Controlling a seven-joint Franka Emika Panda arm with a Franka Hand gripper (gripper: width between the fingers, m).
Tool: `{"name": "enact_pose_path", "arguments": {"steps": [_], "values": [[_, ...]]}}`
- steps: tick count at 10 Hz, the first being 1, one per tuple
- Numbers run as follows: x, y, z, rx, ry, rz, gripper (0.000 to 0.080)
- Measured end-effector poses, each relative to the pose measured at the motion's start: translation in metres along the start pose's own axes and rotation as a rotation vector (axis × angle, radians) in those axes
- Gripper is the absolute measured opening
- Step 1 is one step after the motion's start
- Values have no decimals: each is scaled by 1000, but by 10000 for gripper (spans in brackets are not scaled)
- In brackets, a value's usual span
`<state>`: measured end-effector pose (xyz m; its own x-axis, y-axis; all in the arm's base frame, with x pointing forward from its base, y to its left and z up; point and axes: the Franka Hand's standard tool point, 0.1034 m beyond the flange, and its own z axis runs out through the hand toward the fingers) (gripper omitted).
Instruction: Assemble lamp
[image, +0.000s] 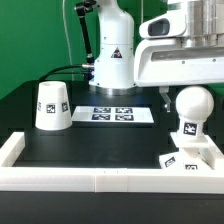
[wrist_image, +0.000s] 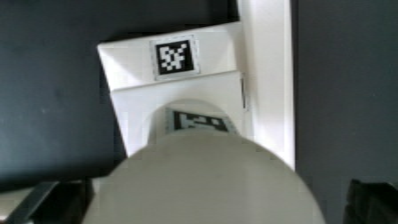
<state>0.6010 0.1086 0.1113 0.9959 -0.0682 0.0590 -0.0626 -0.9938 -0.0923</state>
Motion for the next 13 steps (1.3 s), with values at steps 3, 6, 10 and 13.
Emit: {"name": "enact_pose_path", "arguments": {"steps": [3,6,10,13], "values": [[1,3,0,-3,0,-196,699],[2,5,0,-3,1,-425,699],[8,1,-3,-54,18,-887,699],[11,5,-4,-94,15,-1132,699]]}}
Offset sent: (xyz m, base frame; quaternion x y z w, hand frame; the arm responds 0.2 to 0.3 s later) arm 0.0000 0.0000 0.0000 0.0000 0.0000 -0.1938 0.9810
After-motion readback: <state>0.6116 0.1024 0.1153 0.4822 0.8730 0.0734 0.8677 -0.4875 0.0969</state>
